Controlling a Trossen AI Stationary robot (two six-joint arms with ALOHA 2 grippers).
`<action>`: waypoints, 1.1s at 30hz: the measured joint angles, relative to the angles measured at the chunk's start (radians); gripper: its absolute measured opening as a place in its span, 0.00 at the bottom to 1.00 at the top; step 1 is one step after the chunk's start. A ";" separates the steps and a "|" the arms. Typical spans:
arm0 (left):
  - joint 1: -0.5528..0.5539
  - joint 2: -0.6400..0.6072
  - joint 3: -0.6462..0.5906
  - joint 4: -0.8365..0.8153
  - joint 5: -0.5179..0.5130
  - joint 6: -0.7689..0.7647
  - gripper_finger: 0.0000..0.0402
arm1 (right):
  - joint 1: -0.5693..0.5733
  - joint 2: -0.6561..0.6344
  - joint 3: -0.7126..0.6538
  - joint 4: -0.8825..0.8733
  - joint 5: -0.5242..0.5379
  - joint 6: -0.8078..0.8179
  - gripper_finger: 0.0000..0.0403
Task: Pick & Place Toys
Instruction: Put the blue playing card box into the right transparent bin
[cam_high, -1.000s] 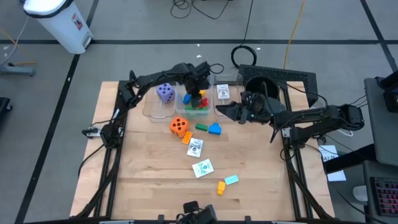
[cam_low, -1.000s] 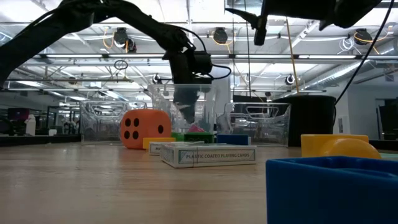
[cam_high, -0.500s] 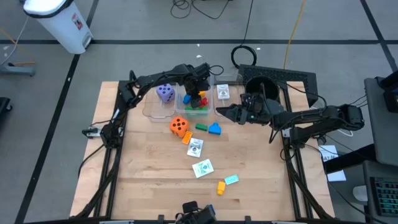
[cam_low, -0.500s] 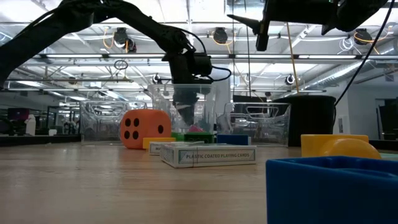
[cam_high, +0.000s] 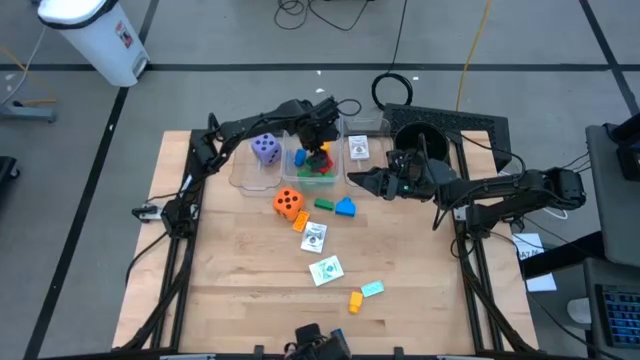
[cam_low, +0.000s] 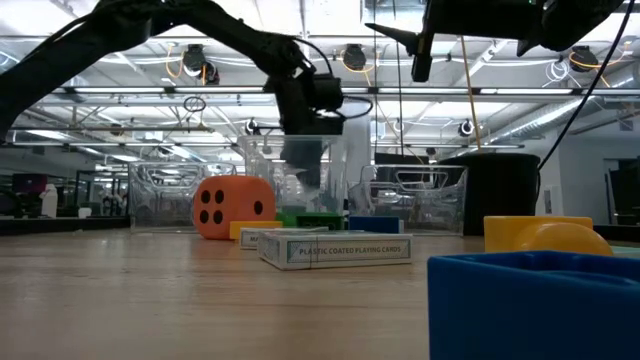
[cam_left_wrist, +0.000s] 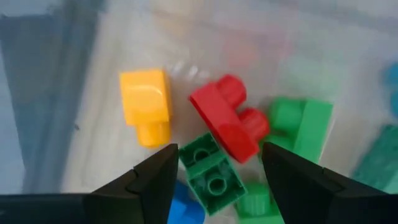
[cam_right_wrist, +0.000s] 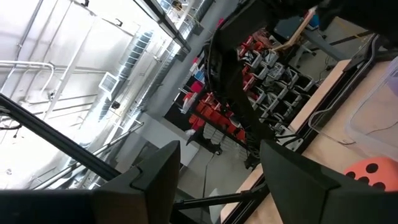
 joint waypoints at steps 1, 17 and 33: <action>-0.002 -0.003 0.015 -0.009 0.000 -0.009 0.60 | 0.000 0.000 0.000 0.000 0.000 0.000 0.53; -0.063 -0.163 0.320 -0.114 0.153 -0.221 0.60 | -0.013 0.000 0.000 0.022 0.075 -0.101 0.53; -0.224 -0.574 0.315 0.363 0.317 -0.389 0.60 | -0.013 0.000 0.000 0.014 0.074 -0.098 0.53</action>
